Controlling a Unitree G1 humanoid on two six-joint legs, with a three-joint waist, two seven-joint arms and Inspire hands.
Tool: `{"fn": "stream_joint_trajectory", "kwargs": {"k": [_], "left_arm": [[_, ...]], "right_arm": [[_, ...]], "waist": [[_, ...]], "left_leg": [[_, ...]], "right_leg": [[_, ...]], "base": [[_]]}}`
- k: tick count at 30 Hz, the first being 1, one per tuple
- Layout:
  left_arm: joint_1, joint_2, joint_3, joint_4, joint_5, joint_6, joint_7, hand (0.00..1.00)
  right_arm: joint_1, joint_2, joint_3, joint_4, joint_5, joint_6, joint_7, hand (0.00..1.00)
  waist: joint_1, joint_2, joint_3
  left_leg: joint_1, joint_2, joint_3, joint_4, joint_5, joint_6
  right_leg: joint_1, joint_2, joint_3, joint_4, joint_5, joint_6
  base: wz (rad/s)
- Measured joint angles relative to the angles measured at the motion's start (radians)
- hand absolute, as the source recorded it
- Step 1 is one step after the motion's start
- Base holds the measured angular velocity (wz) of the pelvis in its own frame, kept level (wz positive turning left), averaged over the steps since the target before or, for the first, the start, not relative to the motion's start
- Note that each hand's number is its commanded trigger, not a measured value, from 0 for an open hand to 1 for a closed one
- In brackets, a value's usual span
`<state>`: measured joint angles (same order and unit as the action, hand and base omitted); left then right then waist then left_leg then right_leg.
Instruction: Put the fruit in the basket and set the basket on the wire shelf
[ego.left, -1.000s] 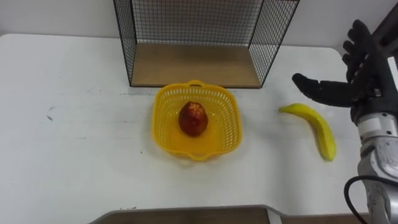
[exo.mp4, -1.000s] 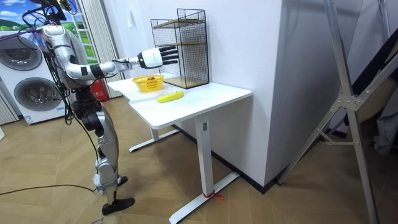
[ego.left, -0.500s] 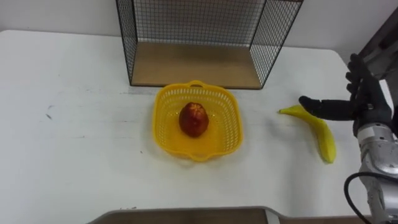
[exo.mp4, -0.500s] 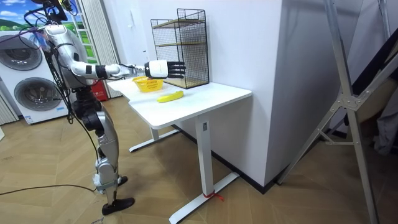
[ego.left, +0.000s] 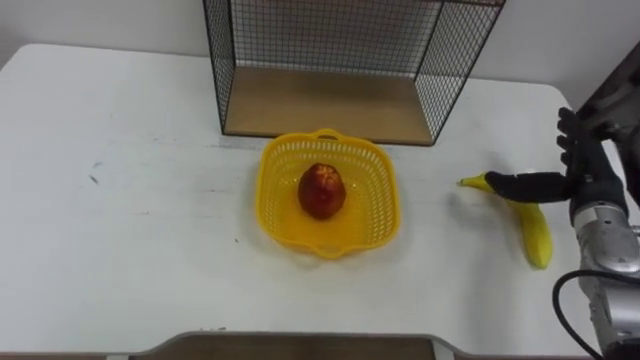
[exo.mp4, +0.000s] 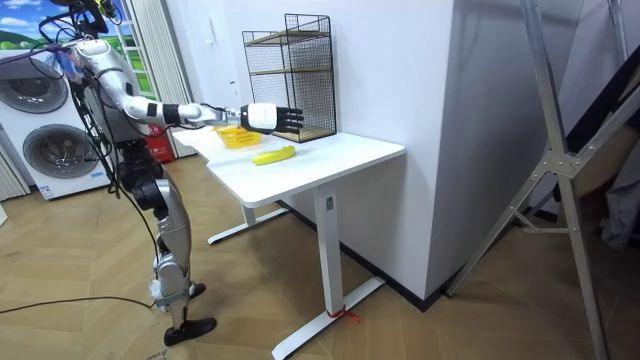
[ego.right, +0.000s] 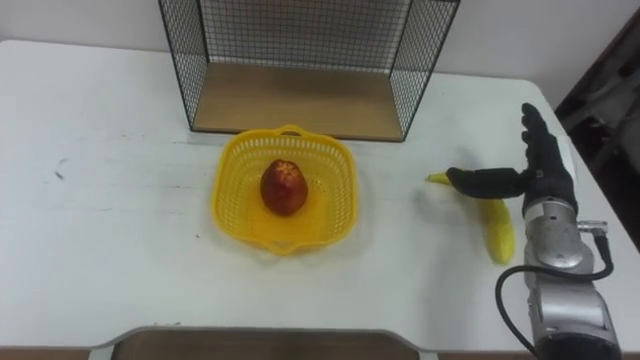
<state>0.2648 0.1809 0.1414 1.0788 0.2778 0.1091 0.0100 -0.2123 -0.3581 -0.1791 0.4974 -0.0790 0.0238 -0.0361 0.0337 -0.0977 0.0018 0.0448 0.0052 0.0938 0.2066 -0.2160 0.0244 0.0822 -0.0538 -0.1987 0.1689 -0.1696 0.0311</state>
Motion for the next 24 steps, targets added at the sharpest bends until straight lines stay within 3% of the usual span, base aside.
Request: {"fn": "stream_joint_trajectory", "kwargs": {"k": [10,16,24], "left_arm": [[-0.005,0.004,0.015,-0.011,0.040,0.003,-0.026,0.00],[-0.002,0.005,0.052,0.002,0.041,0.010,-0.035,0.00],[-0.005,0.010,0.051,0.007,0.040,0.015,-0.035,0.00]], "right_arm": [[-0.022,-0.007,0.002,0.154,-0.123,0.001,0.126,0.00],[-0.026,-0.019,0.000,0.220,-0.122,-0.001,0.157,0.00],[-0.044,-0.038,0.000,0.292,-0.123,-0.001,0.190,0.00]], "waist": [[0.002,-0.001,-0.0004],[0.002,-0.005,-0.0029],[0.002,-0.009,-0.0020]], "left_leg": [[0.002,0.000,-0.001,0.000,0.000,0.000],[0.003,0.000,-0.001,0.001,0.000,0.000],[0.002,-0.002,-0.027,0.012,0.000,-0.001]], "right_leg": [[0.003,0.000,0.000,-0.001,0.000,0.000],[0.009,0.000,0.000,-0.001,0.000,0.000],[0.027,-0.001,-0.029,-0.002,0.000,0.000]], "base": [[0.00],[0.00],[0.10]]}}
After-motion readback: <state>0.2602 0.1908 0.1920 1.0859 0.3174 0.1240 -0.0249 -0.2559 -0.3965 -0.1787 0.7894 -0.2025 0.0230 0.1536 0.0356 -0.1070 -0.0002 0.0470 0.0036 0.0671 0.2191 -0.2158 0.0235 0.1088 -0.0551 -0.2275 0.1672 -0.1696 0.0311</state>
